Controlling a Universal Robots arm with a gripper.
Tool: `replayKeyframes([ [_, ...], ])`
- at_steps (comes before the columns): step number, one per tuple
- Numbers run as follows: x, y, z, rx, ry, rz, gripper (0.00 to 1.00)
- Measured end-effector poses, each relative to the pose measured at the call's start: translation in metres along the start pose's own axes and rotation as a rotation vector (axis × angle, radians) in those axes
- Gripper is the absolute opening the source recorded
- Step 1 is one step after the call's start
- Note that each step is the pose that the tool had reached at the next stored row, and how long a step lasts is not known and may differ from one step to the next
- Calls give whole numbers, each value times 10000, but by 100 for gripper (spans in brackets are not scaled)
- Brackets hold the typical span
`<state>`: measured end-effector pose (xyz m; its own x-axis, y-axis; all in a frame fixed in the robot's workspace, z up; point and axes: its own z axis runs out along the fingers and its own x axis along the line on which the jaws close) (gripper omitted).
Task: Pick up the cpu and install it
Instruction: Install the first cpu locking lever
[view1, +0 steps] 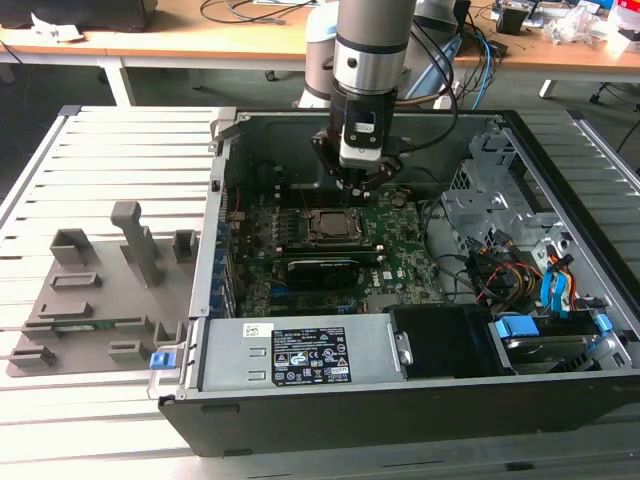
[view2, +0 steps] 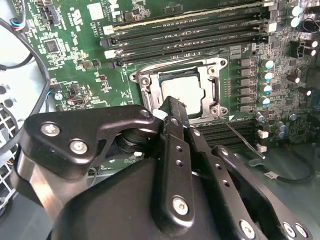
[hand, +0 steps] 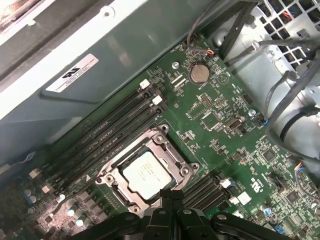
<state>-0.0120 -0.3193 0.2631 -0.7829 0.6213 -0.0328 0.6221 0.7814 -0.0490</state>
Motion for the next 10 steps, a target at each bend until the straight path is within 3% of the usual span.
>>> replayKeyframes([
  [8, 0, 0, 0, -45, -37, -971, 11],
  [10, 0, -1, -1, -103, -2, -1060, 11],
])
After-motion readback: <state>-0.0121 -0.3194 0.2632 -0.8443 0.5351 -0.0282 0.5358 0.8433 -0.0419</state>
